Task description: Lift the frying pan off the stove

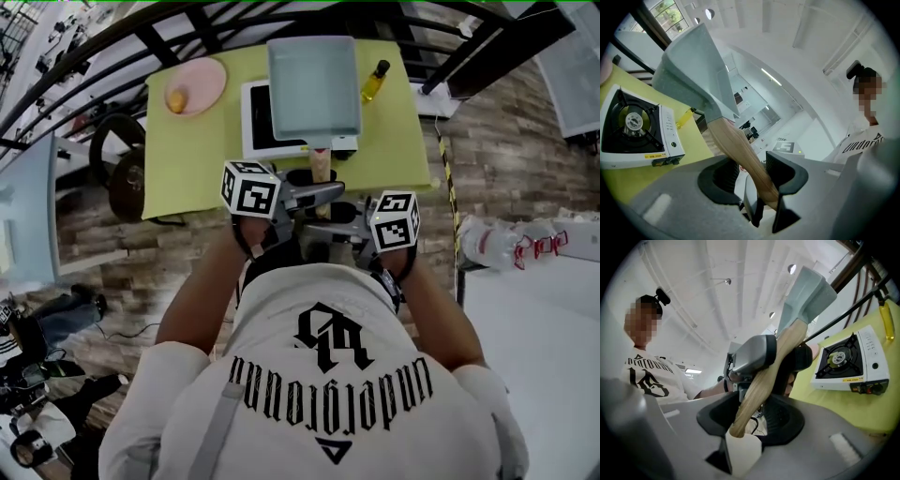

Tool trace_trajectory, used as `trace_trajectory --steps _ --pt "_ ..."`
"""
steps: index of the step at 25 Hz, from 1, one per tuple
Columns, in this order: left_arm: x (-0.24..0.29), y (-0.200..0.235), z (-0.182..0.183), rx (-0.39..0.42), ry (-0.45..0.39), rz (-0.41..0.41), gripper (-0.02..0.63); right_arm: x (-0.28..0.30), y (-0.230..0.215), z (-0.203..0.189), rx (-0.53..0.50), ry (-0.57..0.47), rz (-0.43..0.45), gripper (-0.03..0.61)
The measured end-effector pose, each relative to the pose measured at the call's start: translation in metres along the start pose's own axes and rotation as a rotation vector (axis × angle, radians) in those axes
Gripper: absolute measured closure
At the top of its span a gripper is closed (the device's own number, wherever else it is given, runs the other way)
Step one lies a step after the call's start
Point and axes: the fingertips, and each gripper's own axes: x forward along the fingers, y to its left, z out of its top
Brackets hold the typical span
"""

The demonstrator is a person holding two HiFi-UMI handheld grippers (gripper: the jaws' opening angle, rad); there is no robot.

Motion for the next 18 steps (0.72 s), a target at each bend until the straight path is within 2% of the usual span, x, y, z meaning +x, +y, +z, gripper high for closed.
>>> trace_trajectory --steps 9,18 --pt "-0.002 -0.017 -0.003 0.027 -0.015 0.034 0.420 -0.004 0.020 -0.003 -0.026 0.006 0.026 0.420" --pt "-0.018 -0.022 -0.025 0.004 -0.006 0.065 0.419 0.011 0.032 -0.023 -0.007 0.017 0.061 0.420"
